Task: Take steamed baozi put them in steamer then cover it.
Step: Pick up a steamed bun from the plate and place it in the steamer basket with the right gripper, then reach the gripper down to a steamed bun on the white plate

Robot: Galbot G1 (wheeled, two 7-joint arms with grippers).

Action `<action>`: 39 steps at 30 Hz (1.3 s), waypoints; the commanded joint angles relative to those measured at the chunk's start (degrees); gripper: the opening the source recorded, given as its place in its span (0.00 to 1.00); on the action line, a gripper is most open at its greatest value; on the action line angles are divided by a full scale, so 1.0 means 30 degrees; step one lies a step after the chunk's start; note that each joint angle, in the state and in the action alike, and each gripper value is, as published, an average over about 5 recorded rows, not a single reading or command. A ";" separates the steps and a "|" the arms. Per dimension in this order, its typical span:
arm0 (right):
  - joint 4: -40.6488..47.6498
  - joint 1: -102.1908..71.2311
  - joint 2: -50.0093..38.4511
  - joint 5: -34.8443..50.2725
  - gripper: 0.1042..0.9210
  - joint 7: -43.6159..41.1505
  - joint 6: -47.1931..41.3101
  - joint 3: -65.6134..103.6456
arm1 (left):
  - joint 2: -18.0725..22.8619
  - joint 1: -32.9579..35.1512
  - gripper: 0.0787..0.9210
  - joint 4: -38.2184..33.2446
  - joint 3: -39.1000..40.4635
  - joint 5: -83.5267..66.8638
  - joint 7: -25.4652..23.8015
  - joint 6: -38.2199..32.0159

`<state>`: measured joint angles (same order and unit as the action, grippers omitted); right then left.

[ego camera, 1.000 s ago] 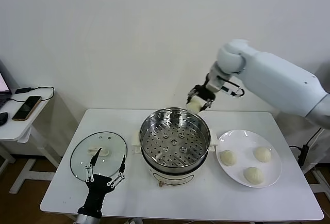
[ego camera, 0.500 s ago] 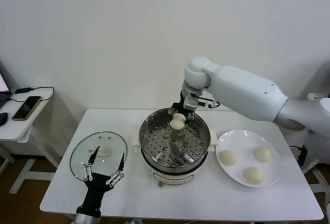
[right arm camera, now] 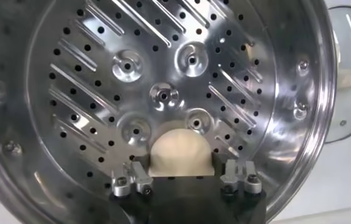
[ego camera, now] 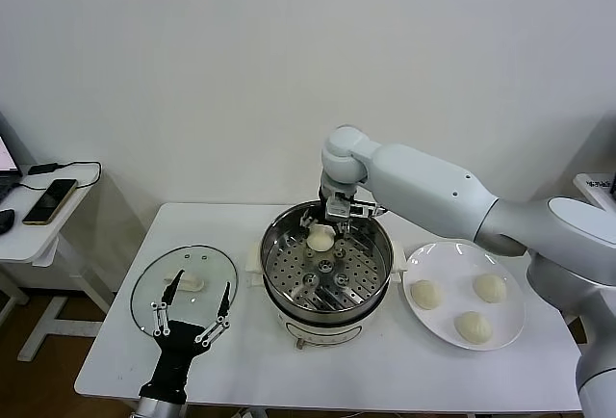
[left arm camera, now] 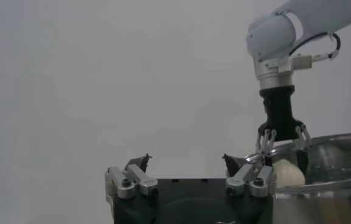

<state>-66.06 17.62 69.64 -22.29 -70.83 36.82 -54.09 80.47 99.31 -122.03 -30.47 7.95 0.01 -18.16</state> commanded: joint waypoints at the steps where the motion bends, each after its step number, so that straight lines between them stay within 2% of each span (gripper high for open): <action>1: -0.0592 0.0241 -0.0606 0.0749 0.87 -0.0524 -0.0622 0.0236 | -0.0011 -0.0005 0.88 -0.0043 0.0023 -0.0007 0.0009 0.0002; 4: -0.1744 0.1290 -0.2155 0.2901 0.88 -0.1471 -0.2037 0.0159 | -0.0022 -0.0061 0.88 -0.0077 0.0074 -0.0003 0.0020 0.0027; 8: -0.2995 0.3595 -0.4960 0.7874 0.88 -0.1577 -0.5782 -0.1057 | -0.0056 -0.0156 0.88 -0.0093 0.0194 0.0022 0.0043 0.0061; 12: -0.2663 0.6049 -0.7494 1.2498 0.88 -0.0933 -1.0018 -0.3027 | -0.0140 -0.0216 0.88 -0.0050 0.0312 0.0055 0.0071 0.0042; 15: -0.1892 0.6821 -0.8956 1.4209 0.88 -0.0965 -1.1932 -0.4226 | -0.0204 -0.0258 0.88 -0.0005 0.0421 0.0077 0.0081 0.0006; 20: -0.1257 0.5918 -1.0682 1.4727 0.88 -0.0833 -1.3240 -0.5716 | -0.0257 -0.0317 0.88 0.0025 0.0589 0.0118 0.0097 -0.0015; 24: -0.1008 0.3614 -1.1386 1.3898 0.88 -0.0247 -1.3612 -0.5839 | -0.0278 -0.0310 0.88 -0.0011 0.0608 0.0131 0.0104 -0.0001; 39: -0.0229 -0.3632 -1.0786 1.1407 0.88 0.1669 -1.3859 -0.2208 | -0.0151 -0.0165 0.88 -0.0143 0.0403 0.0165 0.0150 0.0039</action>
<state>-67.11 14.92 39.09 12.50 -67.67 -2.33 -63.33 80.02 98.79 -122.43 -29.26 8.41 0.44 -18.10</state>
